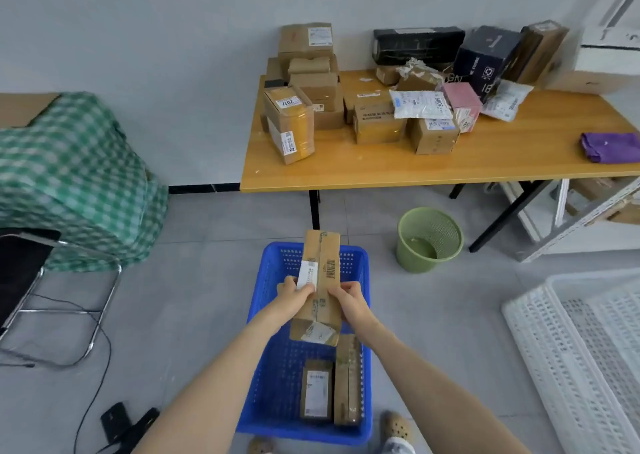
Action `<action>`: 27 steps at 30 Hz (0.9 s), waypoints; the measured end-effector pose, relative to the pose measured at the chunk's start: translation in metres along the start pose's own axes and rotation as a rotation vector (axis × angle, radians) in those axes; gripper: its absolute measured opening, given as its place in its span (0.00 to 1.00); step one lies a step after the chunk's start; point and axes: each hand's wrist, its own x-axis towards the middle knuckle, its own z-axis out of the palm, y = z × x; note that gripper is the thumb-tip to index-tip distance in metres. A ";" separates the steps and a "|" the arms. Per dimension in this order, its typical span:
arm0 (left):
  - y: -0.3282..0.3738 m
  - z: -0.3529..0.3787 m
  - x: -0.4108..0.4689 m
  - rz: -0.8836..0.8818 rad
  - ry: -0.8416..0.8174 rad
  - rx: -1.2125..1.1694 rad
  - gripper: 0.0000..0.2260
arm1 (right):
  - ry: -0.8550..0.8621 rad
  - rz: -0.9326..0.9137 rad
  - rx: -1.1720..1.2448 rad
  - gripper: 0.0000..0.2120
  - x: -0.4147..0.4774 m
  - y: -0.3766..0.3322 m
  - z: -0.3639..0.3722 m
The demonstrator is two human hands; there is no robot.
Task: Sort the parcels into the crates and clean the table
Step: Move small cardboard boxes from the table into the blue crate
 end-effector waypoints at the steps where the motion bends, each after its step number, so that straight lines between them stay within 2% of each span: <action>1: -0.003 0.003 0.001 -0.013 -0.022 -0.008 0.19 | -0.013 0.000 -0.018 0.18 0.002 0.002 -0.002; 7: -0.031 0.005 0.017 -0.018 -0.154 -0.114 0.20 | -0.059 0.004 -0.166 0.19 0.025 0.031 -0.002; 10: -0.061 0.004 0.027 -0.044 -0.247 -0.007 0.21 | -0.073 0.024 -0.223 0.21 0.031 0.062 0.010; 14: -0.116 -0.009 0.051 -0.149 -0.317 0.153 0.29 | -0.114 0.055 -0.210 0.21 0.046 0.110 0.042; 17: -0.157 -0.012 0.073 -0.199 -0.306 0.285 0.32 | -0.154 0.076 -0.233 0.23 0.066 0.145 0.063; 21: -0.209 0.003 0.110 -0.255 -0.249 0.222 0.28 | -0.146 0.116 -0.271 0.26 0.110 0.194 0.079; 27: -0.290 0.031 0.162 -0.345 -0.239 0.158 0.29 | -0.097 0.209 -0.249 0.23 0.163 0.288 0.103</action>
